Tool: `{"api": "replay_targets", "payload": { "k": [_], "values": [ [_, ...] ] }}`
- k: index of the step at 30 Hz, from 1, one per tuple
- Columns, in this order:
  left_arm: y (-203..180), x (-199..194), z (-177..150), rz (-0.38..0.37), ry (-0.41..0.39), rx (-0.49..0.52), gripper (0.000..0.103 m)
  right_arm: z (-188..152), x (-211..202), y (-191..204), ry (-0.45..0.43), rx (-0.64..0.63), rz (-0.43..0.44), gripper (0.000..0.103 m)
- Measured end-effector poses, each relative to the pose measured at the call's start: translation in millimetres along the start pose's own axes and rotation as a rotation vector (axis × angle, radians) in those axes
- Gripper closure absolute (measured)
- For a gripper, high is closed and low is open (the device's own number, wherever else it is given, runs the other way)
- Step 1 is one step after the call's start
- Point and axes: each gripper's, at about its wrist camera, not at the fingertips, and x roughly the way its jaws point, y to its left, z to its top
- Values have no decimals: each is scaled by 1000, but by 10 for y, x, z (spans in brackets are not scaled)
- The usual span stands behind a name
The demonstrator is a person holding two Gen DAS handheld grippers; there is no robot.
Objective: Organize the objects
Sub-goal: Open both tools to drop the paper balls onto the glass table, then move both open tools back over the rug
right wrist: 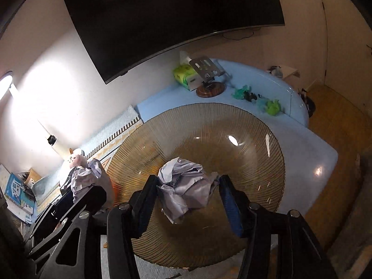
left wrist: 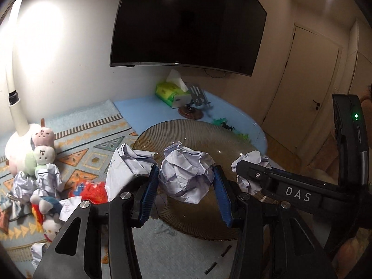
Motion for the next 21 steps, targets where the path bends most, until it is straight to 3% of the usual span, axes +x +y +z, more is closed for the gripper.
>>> {"api": "replay_targets", "payload": {
  "k": [1, 3, 4, 5, 12, 21],
  "values": [
    [-7, 18, 2, -2, 0, -1, 50, -2, -7, -9, -8, 5, -8, 34],
    [31, 63, 13, -23, 16, -17, 45, -11, -59, -20, -23, 4, -24, 34],
    [58, 75, 14, -28, 29, -31, 30, -10, -84, -30, -29, 10, -17, 34],
    [87, 65, 9, -23, 27, -39, 26, -13, -99, -42, -34, 17, -5, 34],
    [256, -294, -105, -4, -33, -39, 25, -96, -205, 221, -46, -36, 48, 34],
    [676, -873, -335, 101, -94, -115, 25, -378, -212, 1047, -18, -199, 161, 34]
  ]
}}
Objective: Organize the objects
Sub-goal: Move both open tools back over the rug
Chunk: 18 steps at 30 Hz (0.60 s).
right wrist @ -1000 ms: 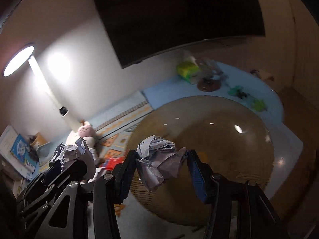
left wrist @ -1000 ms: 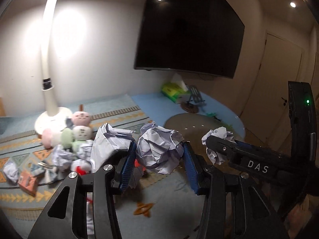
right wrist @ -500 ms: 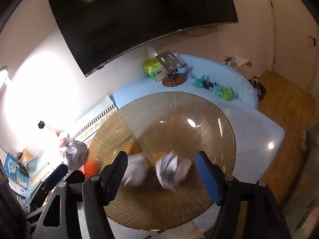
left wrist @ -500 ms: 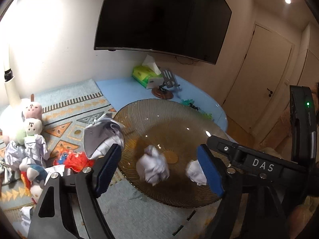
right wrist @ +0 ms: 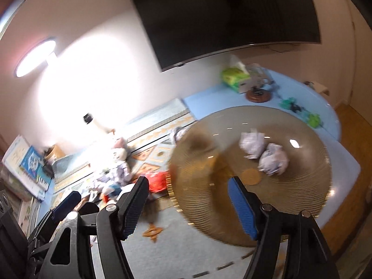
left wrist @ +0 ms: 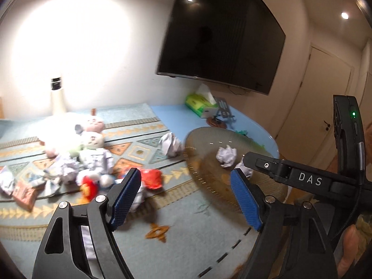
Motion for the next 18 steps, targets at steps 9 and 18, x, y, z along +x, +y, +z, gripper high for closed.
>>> {"api": "replay_targets", "payload": {
  "k": [9, 18],
  "values": [
    [925, -541, -236, 183, -67, -122, 25, -256, 292, 787, 58, -109, 125, 34],
    [2052, -935, -721, 424, 19, -215, 25, -726, 552, 1028, 30, -143, 186, 34]
  ]
}}
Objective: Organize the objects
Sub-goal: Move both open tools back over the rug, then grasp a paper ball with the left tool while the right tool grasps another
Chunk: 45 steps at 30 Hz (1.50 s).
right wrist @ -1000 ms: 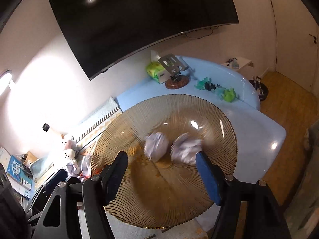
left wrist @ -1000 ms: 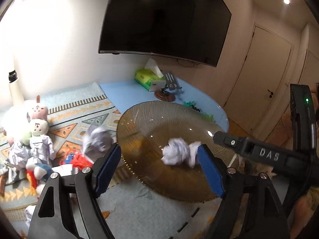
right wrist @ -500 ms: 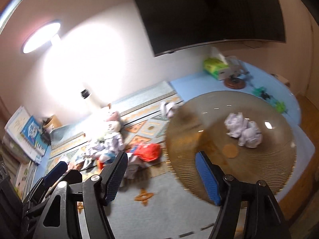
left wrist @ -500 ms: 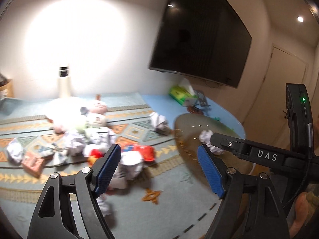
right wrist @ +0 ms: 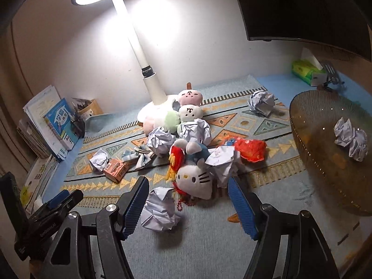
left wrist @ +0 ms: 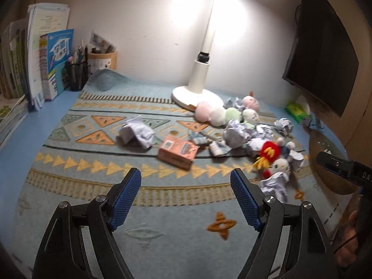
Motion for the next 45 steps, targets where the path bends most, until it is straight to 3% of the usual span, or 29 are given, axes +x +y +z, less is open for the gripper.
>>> {"api": "replay_targets", "payload": {
  "k": [4, 6, 8, 12, 24, 26, 30, 34, 37, 45],
  "values": [
    [99, 179, -145, 71, 28, 24, 25, -125, -40, -211, -25, 38, -23, 32],
    [92, 203, -150, 53, 54, 31, 25, -141, -22, -306, -25, 62, -31, 29],
    [53, 166, -156, 59, 25, 58, 25, -145, 29, -376, -23, 80, -43, 25],
    [16, 176, -180, 70, 38, 78, 25, -176, 170, -416, -3, 89, -32, 25],
    [149, 210, -165, 59, 62, 8, 25, -305, 221, -91, 36, 40, 98, 24],
    [194, 190, -151, 77, 51, -14, 25, -306, 253, 34, 49, 6, 101, 18],
    [463, 260, 32, 88, 53, -98, 25, -287, 363, 252, 69, -63, 75, 15],
    [752, 598, 339, 119, 98, -103, 25, -276, 531, 377, 105, -88, 78, 15],
    [894, 913, 505, 76, 170, -135, 25, -281, 631, 424, 117, -102, 66, 15],
    [717, 1291, 639, 100, 169, -65, 25, -273, 752, 445, 144, -111, 29, 17]
  ]
}}
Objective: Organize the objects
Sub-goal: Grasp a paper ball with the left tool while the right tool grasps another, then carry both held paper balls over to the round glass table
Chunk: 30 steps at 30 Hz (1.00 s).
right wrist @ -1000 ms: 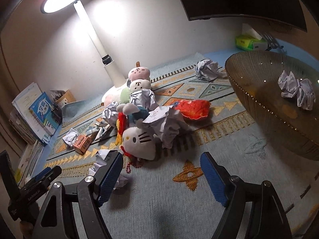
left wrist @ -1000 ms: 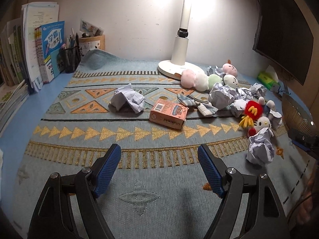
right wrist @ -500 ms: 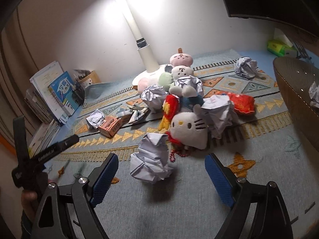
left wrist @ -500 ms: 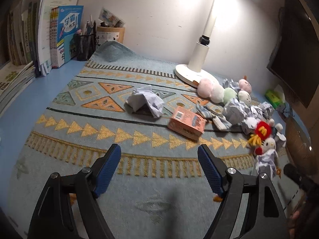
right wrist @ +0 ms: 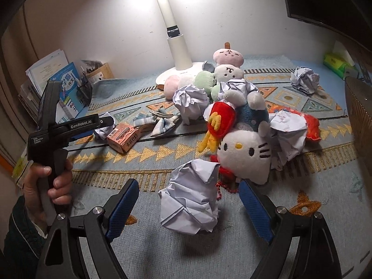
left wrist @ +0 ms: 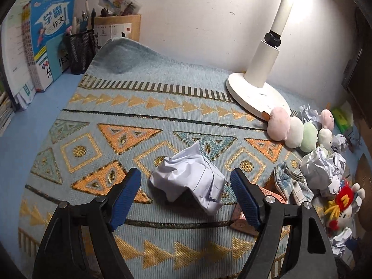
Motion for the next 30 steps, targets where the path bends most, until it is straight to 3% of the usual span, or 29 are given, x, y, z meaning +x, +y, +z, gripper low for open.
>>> {"api": "replay_targets", "payload": {
  "k": [5, 7, 11, 17, 22, 25, 28, 30],
  "values": [
    [-35, 33, -2, 19, 8, 24, 39, -3, 82, -5, 46, 5, 1, 51],
    [-26, 5, -4, 16, -5, 23, 46, -5, 72, 18, 45, -7, 3, 55],
    [-32, -134, -59, 42, -43, 25, 46, 5, -17, 161, 17, -67, 5, 55],
    [-94, -613, -454, 46, -91, 4, 46, 164, -12, 402, -44, -155, 4, 55],
    [-252, -874, -852, -34, -85, -16, 46, 175, 191, 331, 23, -106, 55, 55],
    [-481, -890, -953, -10, -96, 59, 46, 175, 206, 325, 25, -117, 92, 55],
    [-676, -866, -972, 18, -106, 132, 44, 196, 269, 254, 59, -73, 103, 47],
    [-771, -782, -984, 63, -80, 186, 43, 213, 286, 215, 68, -50, 116, 29]
  ]
}}
